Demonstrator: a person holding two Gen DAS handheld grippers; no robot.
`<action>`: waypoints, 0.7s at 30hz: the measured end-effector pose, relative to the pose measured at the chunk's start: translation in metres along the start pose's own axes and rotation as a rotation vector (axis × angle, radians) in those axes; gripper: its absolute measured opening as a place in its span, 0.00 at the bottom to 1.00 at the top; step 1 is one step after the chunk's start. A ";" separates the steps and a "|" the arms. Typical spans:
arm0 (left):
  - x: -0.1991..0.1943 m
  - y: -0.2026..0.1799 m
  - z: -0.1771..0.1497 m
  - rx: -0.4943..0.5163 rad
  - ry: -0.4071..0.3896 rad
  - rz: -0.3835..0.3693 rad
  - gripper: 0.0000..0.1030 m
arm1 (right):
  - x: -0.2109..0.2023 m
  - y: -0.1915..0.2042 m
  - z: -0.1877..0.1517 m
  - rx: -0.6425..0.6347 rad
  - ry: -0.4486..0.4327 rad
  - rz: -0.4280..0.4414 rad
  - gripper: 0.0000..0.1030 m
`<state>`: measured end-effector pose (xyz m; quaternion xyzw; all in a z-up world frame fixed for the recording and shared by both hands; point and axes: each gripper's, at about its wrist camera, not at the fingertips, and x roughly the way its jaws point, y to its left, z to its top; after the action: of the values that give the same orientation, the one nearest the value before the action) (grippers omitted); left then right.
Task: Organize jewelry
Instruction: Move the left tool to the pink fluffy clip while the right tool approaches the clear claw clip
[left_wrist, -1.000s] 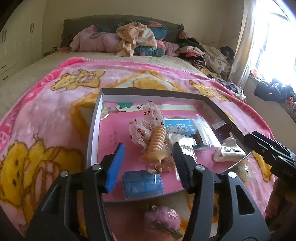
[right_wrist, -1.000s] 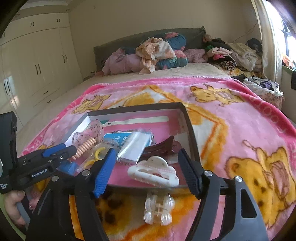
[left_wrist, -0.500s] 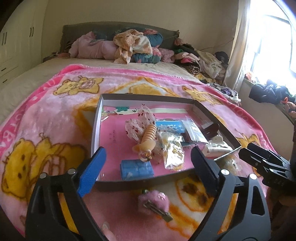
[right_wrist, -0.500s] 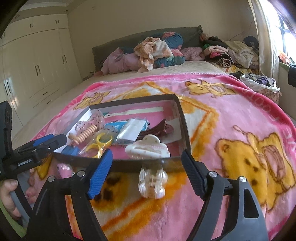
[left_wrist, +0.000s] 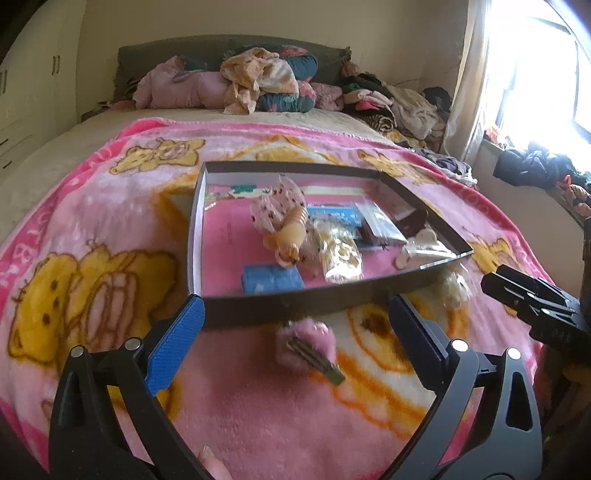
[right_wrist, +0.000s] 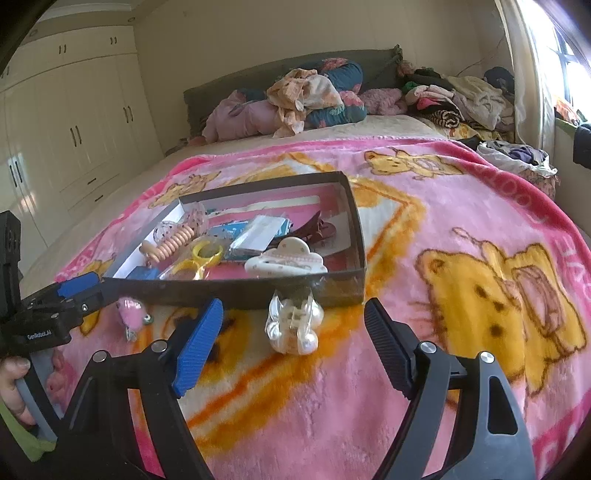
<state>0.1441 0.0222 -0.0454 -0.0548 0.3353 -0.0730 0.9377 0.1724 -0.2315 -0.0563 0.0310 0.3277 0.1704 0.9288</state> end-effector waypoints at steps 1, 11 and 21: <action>0.000 -0.001 -0.002 0.001 0.005 -0.002 0.88 | -0.001 0.000 -0.002 -0.002 0.003 0.001 0.74; 0.010 -0.010 -0.020 0.023 0.068 -0.010 0.88 | 0.010 -0.002 -0.015 -0.010 0.059 0.005 0.74; 0.028 -0.011 -0.026 0.008 0.099 0.011 0.78 | 0.043 0.001 -0.011 -0.007 0.122 0.023 0.59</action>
<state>0.1482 0.0051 -0.0808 -0.0453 0.3813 -0.0720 0.9205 0.1966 -0.2170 -0.0910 0.0210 0.3829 0.1836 0.9051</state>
